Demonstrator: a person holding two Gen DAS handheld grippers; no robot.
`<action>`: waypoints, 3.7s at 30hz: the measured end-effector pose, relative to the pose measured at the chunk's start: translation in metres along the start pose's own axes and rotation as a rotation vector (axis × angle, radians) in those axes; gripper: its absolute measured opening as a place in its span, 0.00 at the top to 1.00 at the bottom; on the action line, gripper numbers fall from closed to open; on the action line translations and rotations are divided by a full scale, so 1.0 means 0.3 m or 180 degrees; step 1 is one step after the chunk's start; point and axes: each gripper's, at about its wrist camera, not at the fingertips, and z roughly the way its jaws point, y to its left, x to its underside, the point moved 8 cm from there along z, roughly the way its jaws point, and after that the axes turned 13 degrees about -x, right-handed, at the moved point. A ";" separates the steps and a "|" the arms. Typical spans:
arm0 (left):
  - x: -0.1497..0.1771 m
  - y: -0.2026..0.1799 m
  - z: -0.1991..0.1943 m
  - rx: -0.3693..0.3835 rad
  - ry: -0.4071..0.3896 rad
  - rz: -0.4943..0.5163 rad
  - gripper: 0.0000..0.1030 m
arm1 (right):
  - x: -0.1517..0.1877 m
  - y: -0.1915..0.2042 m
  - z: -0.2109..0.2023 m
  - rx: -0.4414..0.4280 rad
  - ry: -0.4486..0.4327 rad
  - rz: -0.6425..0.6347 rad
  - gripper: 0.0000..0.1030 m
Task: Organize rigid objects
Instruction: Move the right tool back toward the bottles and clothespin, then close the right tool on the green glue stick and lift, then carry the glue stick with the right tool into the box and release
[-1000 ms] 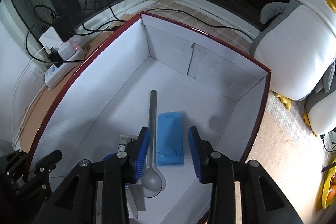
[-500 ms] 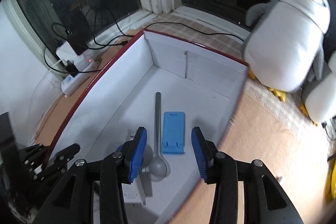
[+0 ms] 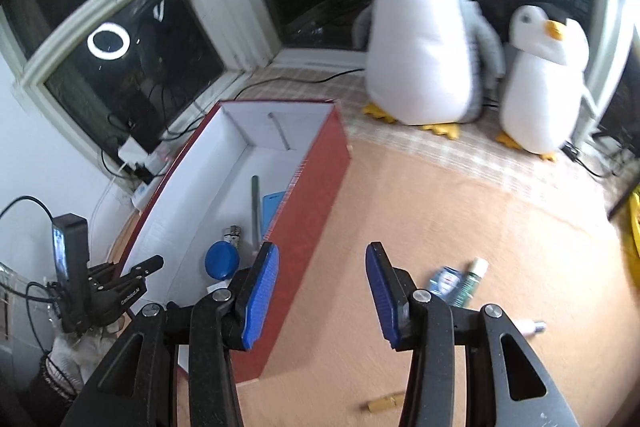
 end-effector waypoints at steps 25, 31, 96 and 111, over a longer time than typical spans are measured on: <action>-0.055 -0.021 0.027 -0.0090 0.0030 0.0088 0.89 | 0.207 -0.457 0.063 0.0562 0.0441 0.0691 0.62; -0.059 -0.021 0.029 -0.0093 0.0033 0.0083 0.89 | 0.201 -0.487 0.140 0.0573 0.0600 0.0711 0.68; 0.014 0.038 -0.063 0.0047 -0.0105 -0.0104 0.88 | 0.165 0.307 0.163 -0.0187 0.0623 -0.0612 0.87; 0.014 0.033 -0.064 0.0089 -0.0157 -0.0109 0.92 | 0.193 0.464 0.374 -0.0287 0.0985 -0.0875 0.87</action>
